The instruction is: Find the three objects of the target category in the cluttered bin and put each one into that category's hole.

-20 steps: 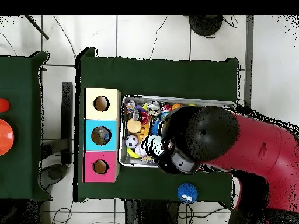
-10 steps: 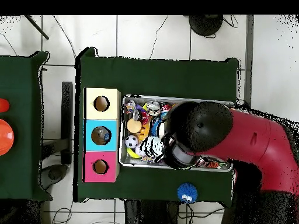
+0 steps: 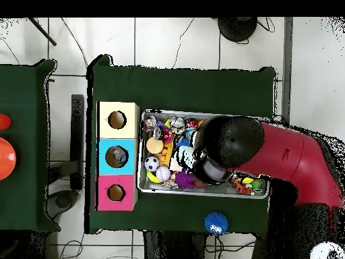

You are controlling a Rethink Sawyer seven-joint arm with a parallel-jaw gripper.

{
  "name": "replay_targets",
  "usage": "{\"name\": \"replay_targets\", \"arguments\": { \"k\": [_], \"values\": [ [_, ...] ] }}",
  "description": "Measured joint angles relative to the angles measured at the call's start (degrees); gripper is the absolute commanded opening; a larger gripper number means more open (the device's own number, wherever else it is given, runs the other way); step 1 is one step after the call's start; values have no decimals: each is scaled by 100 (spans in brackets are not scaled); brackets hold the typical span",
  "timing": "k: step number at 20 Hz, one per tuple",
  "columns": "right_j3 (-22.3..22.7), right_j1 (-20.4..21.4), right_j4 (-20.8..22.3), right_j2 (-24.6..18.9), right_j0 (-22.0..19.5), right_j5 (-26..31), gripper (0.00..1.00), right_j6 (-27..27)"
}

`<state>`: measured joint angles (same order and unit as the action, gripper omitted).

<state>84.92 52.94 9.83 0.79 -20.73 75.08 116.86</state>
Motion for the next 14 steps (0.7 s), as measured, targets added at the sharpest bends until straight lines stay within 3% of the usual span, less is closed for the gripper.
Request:
{"name": "replay_targets", "arguments": {
  "k": [9, 14],
  "values": [
    [-2, -409, 276, -1, -81, -331, 0, 0],
    [1, -742, 450, 1, -258, -1035, 0, 0]
  ]
}}
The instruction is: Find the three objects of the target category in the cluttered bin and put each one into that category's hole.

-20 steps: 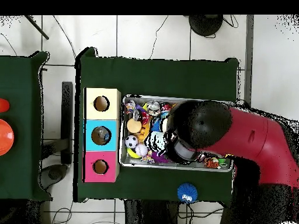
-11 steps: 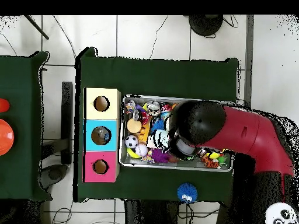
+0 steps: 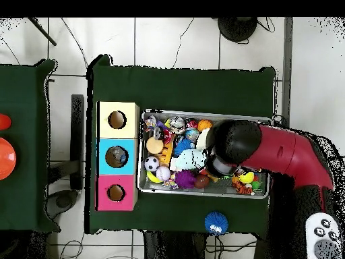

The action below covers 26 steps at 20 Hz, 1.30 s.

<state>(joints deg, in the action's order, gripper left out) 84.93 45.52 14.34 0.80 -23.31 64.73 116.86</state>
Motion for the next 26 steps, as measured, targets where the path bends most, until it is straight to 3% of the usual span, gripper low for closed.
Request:
{"name": "replay_targets", "arguments": {
  "k": [5, 12, 26],
  "values": [
    [51, -308, 187, 10, -159, -886, 0, 0],
    [153, -601, 394, 98, -290, -1616, 0, 0],
    [294, -792, 972, 334, -540, -1983, 0, 0]
  ]
}}
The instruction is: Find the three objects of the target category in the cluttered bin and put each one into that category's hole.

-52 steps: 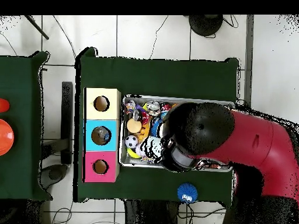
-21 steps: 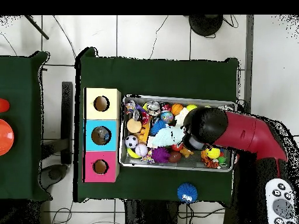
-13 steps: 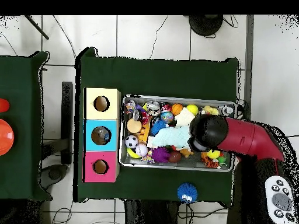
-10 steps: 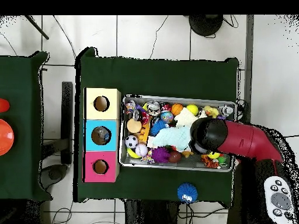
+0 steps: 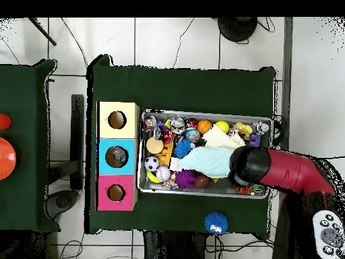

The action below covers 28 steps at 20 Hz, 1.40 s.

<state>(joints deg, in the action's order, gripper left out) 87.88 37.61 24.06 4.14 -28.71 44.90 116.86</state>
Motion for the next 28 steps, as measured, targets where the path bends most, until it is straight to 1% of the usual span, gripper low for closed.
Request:
{"name": "replay_targets", "arguments": {
  "k": [2, 3, 8, 12, 16, 21, 28],
  "values": [
    [-2, -135, 137, 2, -143, -252, 0, 0],
    [-3, -275, 224, 3, -288, -530, 100, 0],
    [-2, -437, 290, -3, -511, -825, 100, 0],
    [-2, -489, 289, -5, -643, -839, 100, 0],
    [12, -441, 250, -17, -647, -788, 100, 0],
    [28, -375, 20, -71, -647, -485, 100, 0],
    [114, -317, -451, -168, -641, 213, 100, 0]
  ]
}}
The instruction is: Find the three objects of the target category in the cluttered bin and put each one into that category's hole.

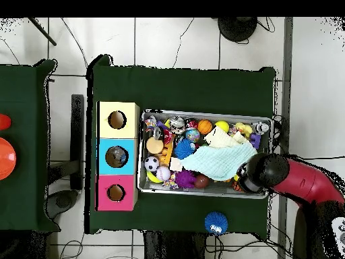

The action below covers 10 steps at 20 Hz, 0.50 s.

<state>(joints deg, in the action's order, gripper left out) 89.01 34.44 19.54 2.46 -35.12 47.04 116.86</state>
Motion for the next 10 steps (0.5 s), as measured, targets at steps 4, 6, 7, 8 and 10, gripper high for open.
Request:
{"name": "replay_targets", "arguments": {
  "k": [4, 6, 7, 8, 10],
  "values": [
    [123, 4, -167, -55, 38, 39, 100, 0],
    [166, -25, -188, -73, 65, -5, 100, 0],
    [188, -53, -192, -80, 86, -51, 100, 0],
    [212, -114, -192, -85, 127, -161, 100, 0],
    [227, -205, -192, -89, 191, -306, 100, 0]
  ]
}}
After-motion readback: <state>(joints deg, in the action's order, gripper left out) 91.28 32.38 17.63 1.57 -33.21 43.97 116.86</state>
